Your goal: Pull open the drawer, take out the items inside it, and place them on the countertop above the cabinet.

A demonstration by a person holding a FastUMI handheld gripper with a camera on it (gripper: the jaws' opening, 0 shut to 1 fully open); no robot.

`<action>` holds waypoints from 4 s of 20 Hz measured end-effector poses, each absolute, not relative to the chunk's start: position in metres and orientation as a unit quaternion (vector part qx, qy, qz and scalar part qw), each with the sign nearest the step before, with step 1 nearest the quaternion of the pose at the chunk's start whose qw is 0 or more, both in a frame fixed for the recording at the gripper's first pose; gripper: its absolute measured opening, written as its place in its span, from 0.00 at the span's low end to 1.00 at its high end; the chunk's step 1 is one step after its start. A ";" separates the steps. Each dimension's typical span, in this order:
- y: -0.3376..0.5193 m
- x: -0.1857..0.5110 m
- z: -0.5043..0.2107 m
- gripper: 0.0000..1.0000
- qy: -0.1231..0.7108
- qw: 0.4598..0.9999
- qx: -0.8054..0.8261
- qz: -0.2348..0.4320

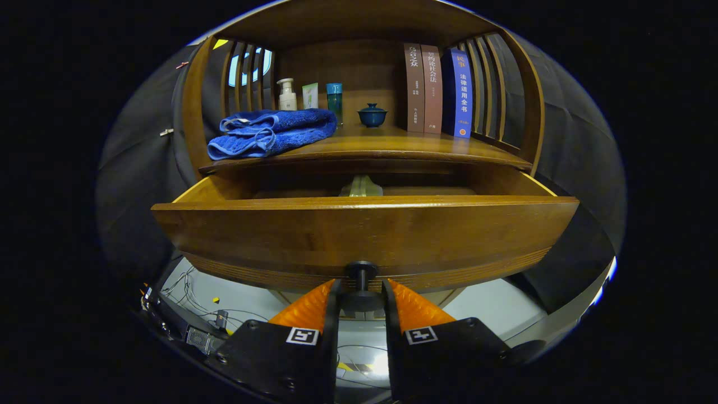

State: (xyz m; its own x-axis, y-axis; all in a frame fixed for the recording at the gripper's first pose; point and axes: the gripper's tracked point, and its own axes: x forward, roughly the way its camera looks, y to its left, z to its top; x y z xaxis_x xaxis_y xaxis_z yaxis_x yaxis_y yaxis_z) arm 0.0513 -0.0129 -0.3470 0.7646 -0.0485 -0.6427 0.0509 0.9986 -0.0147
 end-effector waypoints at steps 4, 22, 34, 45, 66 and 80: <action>-0.014 0.026 -0.342 0.41 0.348 0.937 0.005 -0.023; -0.022 -0.027 -0.295 0.83 0.337 0.939 0.043 -0.047; -0.009 0.136 -0.224 0.93 0.332 0.941 0.056 -0.021; -0.012 0.176 -0.353 0.71 0.552 0.831 0.053 -0.039; -0.009 0.130 -0.308 0.18 0.529 0.847 0.058 -0.019; -0.020 0.230 -0.203 0.17 0.426 0.900 0.088 -0.008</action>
